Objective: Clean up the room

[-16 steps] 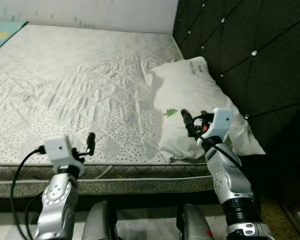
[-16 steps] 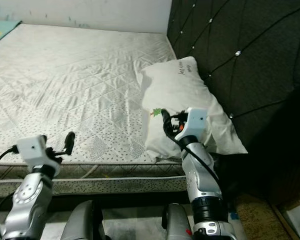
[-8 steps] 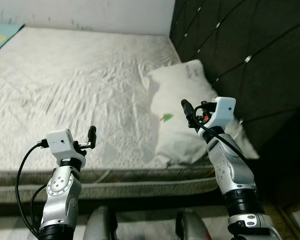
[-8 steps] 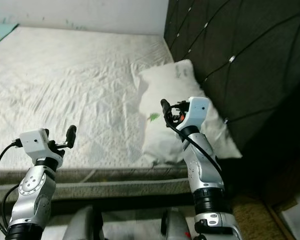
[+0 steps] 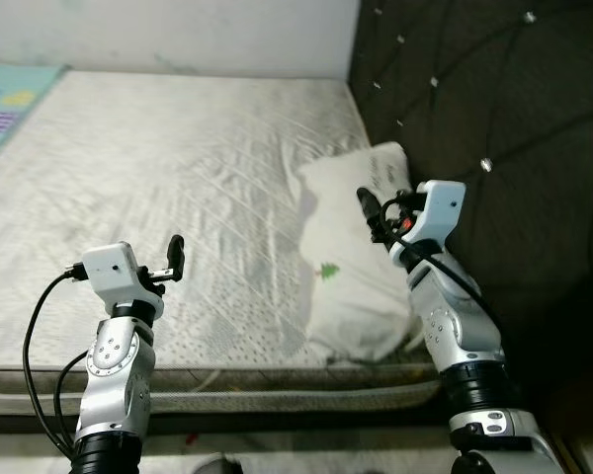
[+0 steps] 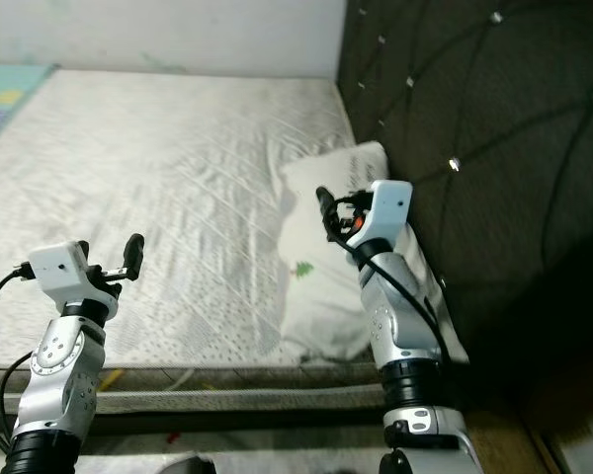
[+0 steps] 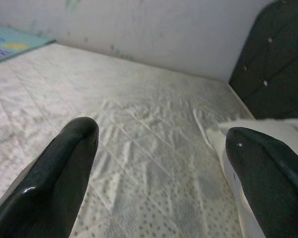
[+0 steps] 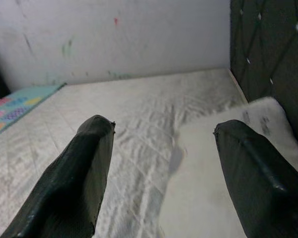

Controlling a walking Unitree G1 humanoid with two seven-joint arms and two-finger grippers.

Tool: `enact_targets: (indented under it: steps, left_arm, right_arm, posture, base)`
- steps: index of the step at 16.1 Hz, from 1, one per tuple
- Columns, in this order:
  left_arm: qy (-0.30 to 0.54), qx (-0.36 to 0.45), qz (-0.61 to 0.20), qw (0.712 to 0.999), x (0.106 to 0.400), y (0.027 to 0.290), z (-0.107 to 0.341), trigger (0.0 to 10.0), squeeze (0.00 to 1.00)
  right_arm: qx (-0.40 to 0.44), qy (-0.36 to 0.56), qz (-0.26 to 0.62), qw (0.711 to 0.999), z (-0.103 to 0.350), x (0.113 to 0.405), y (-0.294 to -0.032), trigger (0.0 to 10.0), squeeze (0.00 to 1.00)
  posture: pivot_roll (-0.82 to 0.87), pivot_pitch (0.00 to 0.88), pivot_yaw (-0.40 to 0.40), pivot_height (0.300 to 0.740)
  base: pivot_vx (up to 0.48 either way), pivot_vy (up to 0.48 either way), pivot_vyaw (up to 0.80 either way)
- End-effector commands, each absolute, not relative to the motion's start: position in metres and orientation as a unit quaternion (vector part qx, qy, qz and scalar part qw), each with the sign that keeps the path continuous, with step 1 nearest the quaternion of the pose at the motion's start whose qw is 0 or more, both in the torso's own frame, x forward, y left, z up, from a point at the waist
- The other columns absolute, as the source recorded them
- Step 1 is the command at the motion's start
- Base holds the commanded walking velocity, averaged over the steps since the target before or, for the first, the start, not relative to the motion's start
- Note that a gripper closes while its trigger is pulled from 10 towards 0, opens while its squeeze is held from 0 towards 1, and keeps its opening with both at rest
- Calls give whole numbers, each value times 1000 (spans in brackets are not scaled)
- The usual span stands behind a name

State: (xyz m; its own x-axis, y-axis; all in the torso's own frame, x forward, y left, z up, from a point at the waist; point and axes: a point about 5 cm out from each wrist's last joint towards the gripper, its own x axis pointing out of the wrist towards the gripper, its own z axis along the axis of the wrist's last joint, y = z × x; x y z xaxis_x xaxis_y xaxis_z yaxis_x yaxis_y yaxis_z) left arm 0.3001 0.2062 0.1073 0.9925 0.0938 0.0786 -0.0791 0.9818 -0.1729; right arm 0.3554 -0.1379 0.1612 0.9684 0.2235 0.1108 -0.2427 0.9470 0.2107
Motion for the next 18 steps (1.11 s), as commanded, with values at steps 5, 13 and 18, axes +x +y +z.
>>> enact_targets:
  steps: [5, 13, 18]
  left_arm:
    - [-54, -82, 52, 994, 302, 210, 111, 10000, 0]
    - [-45, -83, 46, 994, 298, 212, 110, 10000, 0]
    - [-39, -84, 57, 994, 292, 218, 109, 10000, 0]
  right_arm:
    - [119, -35, 105, 987, 155, 358, -139, 10000, 0]
    - [128, -46, 100, 986, 154, 361, -136, 10000, 0]
    - [109, -33, 114, 987, 150, 360, -126, 10000, 0]
  posture:
    - [-97, 0, -6, 740]
    - [-79, 0, 14, 740]
    - [-73, 0, 11, 740]
  base:
    - [0, 0, 0]
    - [0, 0, 0]
    - [0, 0, 0]
